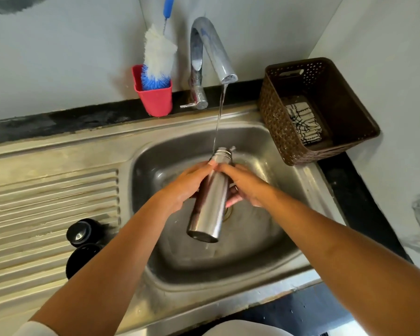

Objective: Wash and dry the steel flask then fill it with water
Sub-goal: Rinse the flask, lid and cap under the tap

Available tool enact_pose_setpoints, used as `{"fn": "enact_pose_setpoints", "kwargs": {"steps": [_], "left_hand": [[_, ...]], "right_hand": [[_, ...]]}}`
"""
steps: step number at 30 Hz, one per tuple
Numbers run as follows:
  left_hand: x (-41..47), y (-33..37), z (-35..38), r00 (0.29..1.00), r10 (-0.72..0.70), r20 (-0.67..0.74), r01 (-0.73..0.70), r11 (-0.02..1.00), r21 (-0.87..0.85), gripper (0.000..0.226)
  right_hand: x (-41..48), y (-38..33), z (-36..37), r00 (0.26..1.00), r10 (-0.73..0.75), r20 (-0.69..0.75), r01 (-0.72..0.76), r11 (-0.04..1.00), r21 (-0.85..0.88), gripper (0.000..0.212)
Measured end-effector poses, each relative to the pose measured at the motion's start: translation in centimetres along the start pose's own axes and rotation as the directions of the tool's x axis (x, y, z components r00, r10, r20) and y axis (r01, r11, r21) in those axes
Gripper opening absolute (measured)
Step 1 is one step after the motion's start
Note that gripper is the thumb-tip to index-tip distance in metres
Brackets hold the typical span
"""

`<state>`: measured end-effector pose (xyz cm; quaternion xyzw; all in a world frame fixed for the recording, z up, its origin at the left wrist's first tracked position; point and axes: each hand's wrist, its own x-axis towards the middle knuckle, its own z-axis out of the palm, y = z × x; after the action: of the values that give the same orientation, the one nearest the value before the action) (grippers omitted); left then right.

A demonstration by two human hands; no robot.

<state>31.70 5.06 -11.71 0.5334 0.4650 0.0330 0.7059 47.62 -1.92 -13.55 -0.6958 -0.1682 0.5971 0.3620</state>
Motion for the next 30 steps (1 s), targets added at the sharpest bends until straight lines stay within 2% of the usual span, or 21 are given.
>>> {"fn": "enact_pose_setpoints", "kwargs": {"steps": [1,3,7,8,10,12,14,15,16,18,20,22,25,26,28,30], "left_hand": [[0.0,0.0,-0.2,0.999,-0.003,0.043,0.003,1.000,-0.009,0.038],[-0.3,0.4,-0.7,0.994,0.017,0.109,-0.003,0.991,-0.132,0.038],[-0.5,1.2,-1.2,0.959,0.205,0.196,-0.151,0.954,-0.260,0.046],[-0.6,1.4,-0.9,0.949,0.258,0.180,-0.204,0.940,-0.273,0.050],[-0.2,1.7,0.0,0.939,0.339,0.047,-0.319,0.916,-0.242,0.056],[0.5,2.3,1.1,0.922,0.381,-0.069,-0.387,0.894,-0.224,0.053],[1.2,3.2,1.9,0.906,0.390,-0.163,-0.420,0.875,-0.241,0.038],[1.4,3.7,2.1,0.902,0.376,-0.210,-0.422,0.868,-0.260,0.027],[1.7,4.3,2.2,0.903,0.345,-0.256,-0.412,0.862,-0.295,0.018],[2.1,5.5,2.0,0.917,0.214,-0.337,-0.349,0.841,-0.414,0.016],[2.5,6.6,1.9,0.929,0.047,-0.366,-0.261,0.787,-0.560,0.020],[2.2,7.6,2.8,0.924,0.001,-0.381,-0.268,0.714,-0.647,0.021],[1.1,8.0,5.1,0.902,0.077,-0.425,-0.353,0.700,-0.621,0.010],[0.9,7.8,5.4,0.904,0.105,-0.414,-0.354,0.725,-0.590,0.018],[1.1,7.9,4.7,0.929,0.119,-0.349,-0.306,0.778,-0.549,0.033],[1.7,8.6,3.1,0.963,0.112,-0.245,-0.221,0.848,-0.482,0.031]], "right_hand": [[0.2,0.1,0.0,1.000,0.020,-0.010,-0.019,0.999,0.047,0.045],[0.6,-0.3,-0.3,0.993,0.093,-0.073,-0.073,0.967,0.243,0.050],[1.4,-0.7,-0.9,0.948,0.310,-0.068,-0.248,0.858,0.451,0.058],[1.4,-0.8,-0.8,0.941,0.335,-0.045,-0.273,0.831,0.485,0.060],[1.3,-1.0,-0.4,0.928,0.372,0.023,-0.328,0.787,0.523,0.062],[0.7,-1.6,0.3,0.921,0.384,0.060,-0.356,0.772,0.527,0.065],[0.3,-2.1,1.0,0.929,0.368,0.030,-0.345,0.836,0.426,0.072],[0.0,-2.3,1.4,0.936,0.350,-0.030,-0.321,0.888,0.328,0.074],[-0.4,-2.5,1.8,0.949,0.292,-0.119,-0.263,0.941,0.212,0.075],[-1.3,-3.0,2.4,0.965,0.019,-0.261,-0.023,1.000,-0.012,0.078],[-2.3,-3.0,2.9,0.932,-0.235,-0.276,0.205,0.970,-0.131,0.078],[-2.4,-2.6,3.0,0.861,-0.414,-0.295,0.366,0.908,-0.206,0.081],[-1.8,-2.9,2.6,0.750,-0.510,-0.420,0.444,0.860,-0.251,0.084],[-1.6,-3.2,2.4,0.728,-0.513,-0.454,0.436,0.858,-0.270,0.084],[-1.6,-3.3,1.8,0.704,-0.548,-0.452,0.443,0.836,-0.323,0.083],[-1.6,-3.1,1.0,0.710,-0.582,-0.397,0.480,0.812,-0.332,0.081]]}}
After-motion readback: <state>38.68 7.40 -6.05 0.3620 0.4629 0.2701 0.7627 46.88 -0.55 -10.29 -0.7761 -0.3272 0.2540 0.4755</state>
